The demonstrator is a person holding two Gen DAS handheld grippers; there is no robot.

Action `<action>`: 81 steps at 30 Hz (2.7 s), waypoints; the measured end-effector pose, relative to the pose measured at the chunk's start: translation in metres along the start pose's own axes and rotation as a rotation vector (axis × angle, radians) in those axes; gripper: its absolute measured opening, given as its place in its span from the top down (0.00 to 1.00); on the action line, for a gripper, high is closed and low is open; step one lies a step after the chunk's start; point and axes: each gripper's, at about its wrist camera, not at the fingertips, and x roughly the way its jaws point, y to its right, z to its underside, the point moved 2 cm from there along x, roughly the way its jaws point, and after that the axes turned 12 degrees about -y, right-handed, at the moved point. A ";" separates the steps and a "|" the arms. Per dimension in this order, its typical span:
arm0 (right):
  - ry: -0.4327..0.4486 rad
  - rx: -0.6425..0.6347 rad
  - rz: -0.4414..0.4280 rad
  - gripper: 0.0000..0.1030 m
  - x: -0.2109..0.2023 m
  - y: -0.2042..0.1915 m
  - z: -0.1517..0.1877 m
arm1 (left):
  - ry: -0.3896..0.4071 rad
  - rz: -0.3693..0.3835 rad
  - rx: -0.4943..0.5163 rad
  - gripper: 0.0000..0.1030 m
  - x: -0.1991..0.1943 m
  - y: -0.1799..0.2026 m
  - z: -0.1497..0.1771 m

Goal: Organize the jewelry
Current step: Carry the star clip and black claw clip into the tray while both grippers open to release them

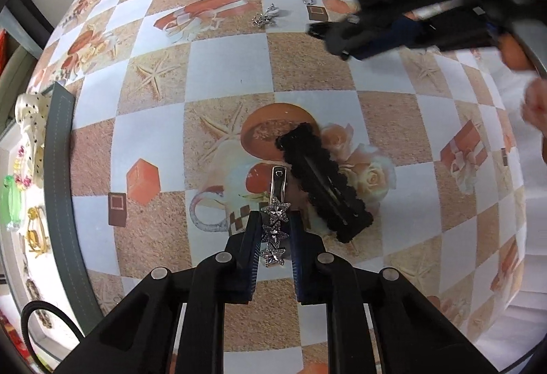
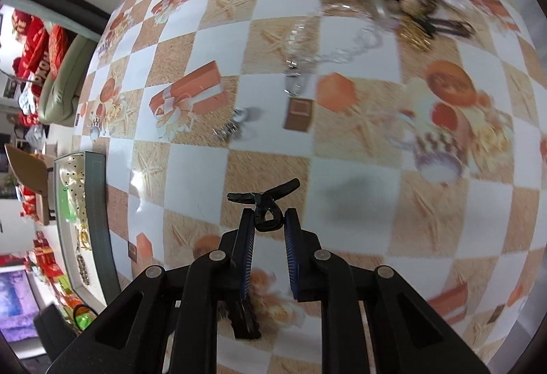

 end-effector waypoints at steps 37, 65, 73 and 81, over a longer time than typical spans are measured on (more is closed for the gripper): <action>0.035 -0.029 -0.126 0.82 -0.045 -0.055 0.132 | 0.136 0.067 -0.134 0.80 -0.104 -0.099 0.101; -0.024 -0.157 -0.082 0.82 0.023 -0.251 0.135 | 0.121 0.067 -0.243 0.80 -0.079 -0.279 0.154; -0.053 -0.210 -0.034 0.82 0.049 -0.283 0.112 | 0.111 0.070 -0.256 0.80 -0.060 -0.303 0.140; -0.059 -0.192 -0.018 0.82 0.069 -0.293 0.076 | 0.101 0.058 -0.255 0.80 -0.043 -0.309 0.123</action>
